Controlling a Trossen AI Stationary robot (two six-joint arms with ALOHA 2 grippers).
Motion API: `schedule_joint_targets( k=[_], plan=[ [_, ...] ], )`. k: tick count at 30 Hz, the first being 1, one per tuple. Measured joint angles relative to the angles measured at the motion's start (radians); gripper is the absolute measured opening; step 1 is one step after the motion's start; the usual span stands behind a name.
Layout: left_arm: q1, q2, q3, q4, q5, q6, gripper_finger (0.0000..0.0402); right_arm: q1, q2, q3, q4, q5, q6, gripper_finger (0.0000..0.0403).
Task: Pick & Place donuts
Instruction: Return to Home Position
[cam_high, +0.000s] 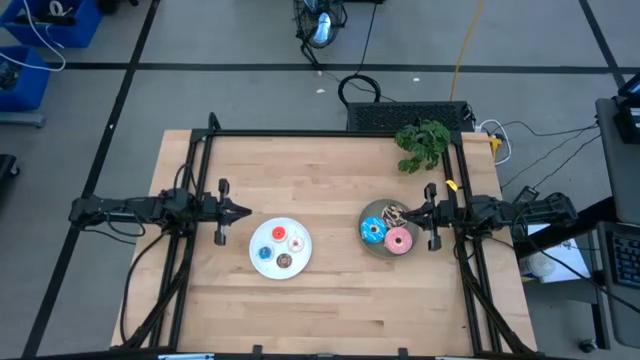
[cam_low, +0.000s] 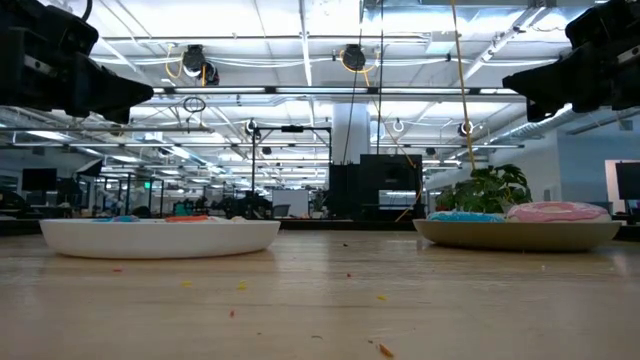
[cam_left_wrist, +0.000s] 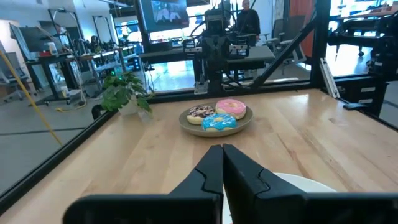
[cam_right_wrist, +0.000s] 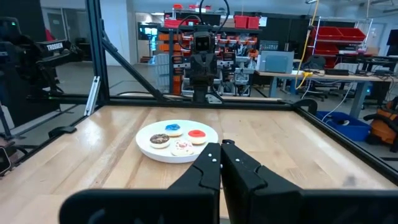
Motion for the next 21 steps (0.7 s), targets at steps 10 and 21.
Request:
schedule_joint_targets(
  k=[10, 21],
  plan=[
    [0.000, 0.000, 0.000, 0.002, 0.000, 0.000, 0.0015, 0.000, 0.000, 0.000, 0.001, 0.000, 0.000, 0.0000],
    [0.000, 0.000, 0.000, 0.003, 0.000, 0.000, 0.0059, 0.000, 0.000, 0.000, 0.002, 0.000, 0.000, 0.0000]
  ],
)
